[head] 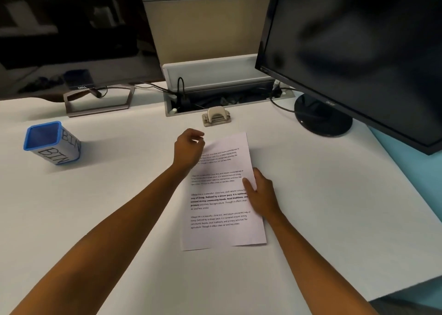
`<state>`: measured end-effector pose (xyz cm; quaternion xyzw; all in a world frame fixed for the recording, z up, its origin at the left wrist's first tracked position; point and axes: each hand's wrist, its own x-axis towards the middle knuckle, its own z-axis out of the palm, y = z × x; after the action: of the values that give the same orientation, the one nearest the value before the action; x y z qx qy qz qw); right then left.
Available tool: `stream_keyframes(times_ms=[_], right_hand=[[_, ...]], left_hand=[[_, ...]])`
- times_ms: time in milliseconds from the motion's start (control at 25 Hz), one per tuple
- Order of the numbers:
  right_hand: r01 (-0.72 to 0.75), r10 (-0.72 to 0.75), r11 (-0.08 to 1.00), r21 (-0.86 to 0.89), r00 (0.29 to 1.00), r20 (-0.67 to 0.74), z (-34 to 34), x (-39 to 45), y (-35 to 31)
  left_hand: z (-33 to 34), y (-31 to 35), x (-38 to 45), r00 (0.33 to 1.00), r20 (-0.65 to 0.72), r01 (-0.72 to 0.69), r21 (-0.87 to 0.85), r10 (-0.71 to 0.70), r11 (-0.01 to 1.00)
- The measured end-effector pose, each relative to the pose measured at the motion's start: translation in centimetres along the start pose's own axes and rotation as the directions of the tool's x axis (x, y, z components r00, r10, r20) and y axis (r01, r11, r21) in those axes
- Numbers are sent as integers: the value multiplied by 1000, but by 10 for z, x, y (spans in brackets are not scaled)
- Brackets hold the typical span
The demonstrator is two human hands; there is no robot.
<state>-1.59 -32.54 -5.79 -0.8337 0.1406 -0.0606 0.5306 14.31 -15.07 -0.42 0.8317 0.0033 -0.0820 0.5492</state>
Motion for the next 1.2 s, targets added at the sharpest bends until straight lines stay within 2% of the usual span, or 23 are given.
stream_keyframes(times_ms=[120, 320, 440, 520, 600, 640, 680, 800, 920, 1200], right_hand=[[13, -13, 1000, -4, 1000, 5, 2, 0, 2], [7, -7, 1000, -5, 1000, 15, 1, 3, 9], [11, -11, 1000, -3, 999, 31, 1, 3, 9], [12, -12, 1000, 2, 999, 38, 0, 3, 10], [2, -2, 1000, -4, 999, 48, 0, 2, 10], [-1, 1, 1000, -8, 999, 51, 0, 2, 10], [-3, 3, 1000, -13, 999, 53, 0, 2, 10], [10, -9, 1000, -17, 999, 51, 0, 3, 11], [33, -31, 999, -37, 999, 42, 1, 2, 12], [58, -56, 996, -74, 998, 23, 1, 1, 9]], left_hand=[[22, 14, 35, 998, 54, -34, 107, 29, 994], [48, 27, 87, 980, -2, -185, 353, 199, 917], [55, 27, 112, 977, 128, -215, 547, 173, 809], [58, 22, 122, 964, 195, -267, 679, 182, 684], [60, 20, 124, 947, 230, -320, 745, 225, 585], [61, 20, 124, 944, 233, -327, 751, 233, 574], [61, 21, 123, 948, 231, -318, 741, 219, 592], [56, 25, 117, 966, 229, -243, 641, 121, 728], [43, 20, 106, 972, 198, -222, 583, 129, 782], [-10, 0, 58, 991, -113, -38, 307, 76, 951]])
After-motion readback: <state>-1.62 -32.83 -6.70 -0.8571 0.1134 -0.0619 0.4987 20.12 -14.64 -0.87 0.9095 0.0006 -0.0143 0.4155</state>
